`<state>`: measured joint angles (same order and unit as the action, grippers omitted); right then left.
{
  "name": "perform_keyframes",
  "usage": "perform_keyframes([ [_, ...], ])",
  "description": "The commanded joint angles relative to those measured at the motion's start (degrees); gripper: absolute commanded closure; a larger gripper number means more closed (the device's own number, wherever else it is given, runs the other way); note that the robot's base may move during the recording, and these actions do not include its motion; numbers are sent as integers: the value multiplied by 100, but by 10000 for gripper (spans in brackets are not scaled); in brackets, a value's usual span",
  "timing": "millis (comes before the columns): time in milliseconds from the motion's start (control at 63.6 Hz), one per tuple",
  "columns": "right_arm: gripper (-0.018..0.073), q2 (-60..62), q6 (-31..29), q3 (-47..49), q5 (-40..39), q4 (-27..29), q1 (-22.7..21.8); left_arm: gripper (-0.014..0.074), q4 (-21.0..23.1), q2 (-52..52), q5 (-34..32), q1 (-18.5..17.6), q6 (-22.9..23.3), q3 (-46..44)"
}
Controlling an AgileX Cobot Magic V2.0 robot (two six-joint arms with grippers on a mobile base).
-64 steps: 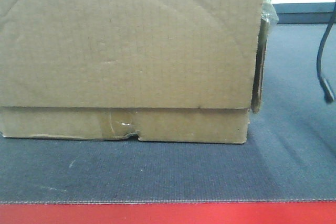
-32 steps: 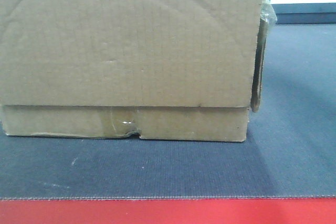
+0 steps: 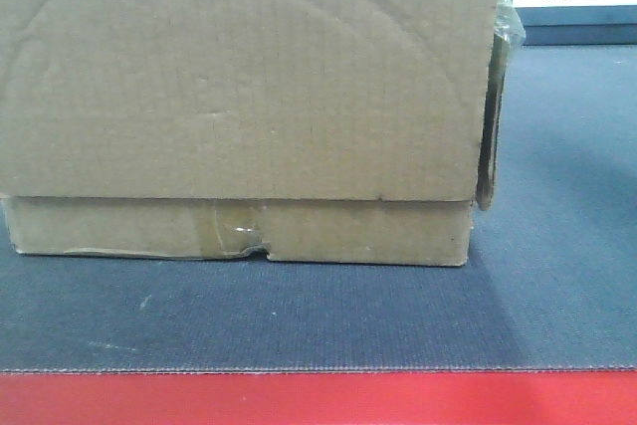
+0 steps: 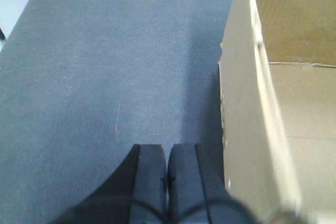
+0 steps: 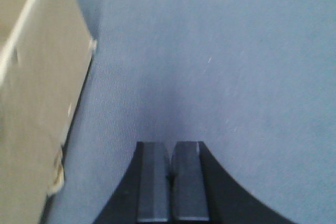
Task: Grab carton from right shelf to conveyor
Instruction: 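Open both grippers and withdraw them from the carton walls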
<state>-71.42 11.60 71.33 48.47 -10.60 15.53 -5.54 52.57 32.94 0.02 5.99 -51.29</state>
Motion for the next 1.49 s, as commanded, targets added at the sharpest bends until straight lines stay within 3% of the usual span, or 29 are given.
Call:
perform_keyframes([
  [0,629,520,-53,-861,-798,-64,-41,599,25,-650,-586,28,-20,640],
  [220,629,2252,-53,-3170,-2458,-64,-41,599,-16,-2127,-1014,28,-20,1881],
  [472,629,4325,-53,-4499,-3121,-64,-41,599,-16,-3359,-907,28,-20,2216],
  [802,629,6310,-53,-4696,-3162,-64,-41,601,-16,-4049,-870,28,-20,2216],
  [1477,629,6372,-53,-4696,-3214,-64,-41,601,-16,-4052,-870,28,-20,2216],
])
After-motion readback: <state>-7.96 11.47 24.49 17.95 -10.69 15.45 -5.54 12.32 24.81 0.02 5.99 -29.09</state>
